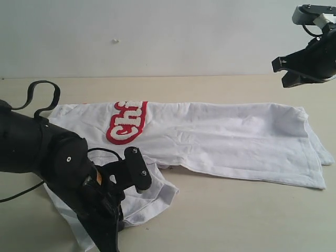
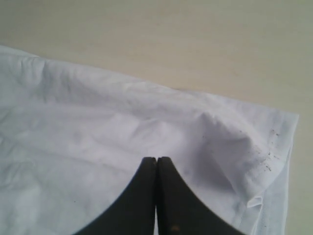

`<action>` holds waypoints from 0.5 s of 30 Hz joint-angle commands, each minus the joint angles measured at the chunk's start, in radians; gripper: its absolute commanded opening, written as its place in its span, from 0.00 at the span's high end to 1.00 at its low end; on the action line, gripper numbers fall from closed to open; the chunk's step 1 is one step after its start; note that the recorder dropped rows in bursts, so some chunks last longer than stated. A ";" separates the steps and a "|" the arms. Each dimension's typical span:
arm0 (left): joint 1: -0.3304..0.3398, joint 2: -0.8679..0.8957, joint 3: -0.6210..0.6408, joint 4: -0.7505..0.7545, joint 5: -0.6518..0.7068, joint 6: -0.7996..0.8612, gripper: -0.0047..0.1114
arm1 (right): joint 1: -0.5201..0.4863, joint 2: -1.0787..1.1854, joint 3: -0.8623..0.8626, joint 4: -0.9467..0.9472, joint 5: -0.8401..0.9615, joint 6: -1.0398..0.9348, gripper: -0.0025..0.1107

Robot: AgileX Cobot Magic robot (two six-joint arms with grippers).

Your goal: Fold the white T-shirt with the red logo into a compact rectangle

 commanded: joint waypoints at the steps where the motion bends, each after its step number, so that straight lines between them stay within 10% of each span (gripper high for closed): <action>1: -0.007 0.024 0.014 -0.011 0.091 0.002 0.96 | 0.000 -0.013 -0.007 0.004 -0.002 -0.011 0.98; 15: 0.023 -0.229 -0.075 0.180 0.199 -0.040 0.96 | 0.000 -0.013 -0.007 0.006 0.037 -0.021 0.98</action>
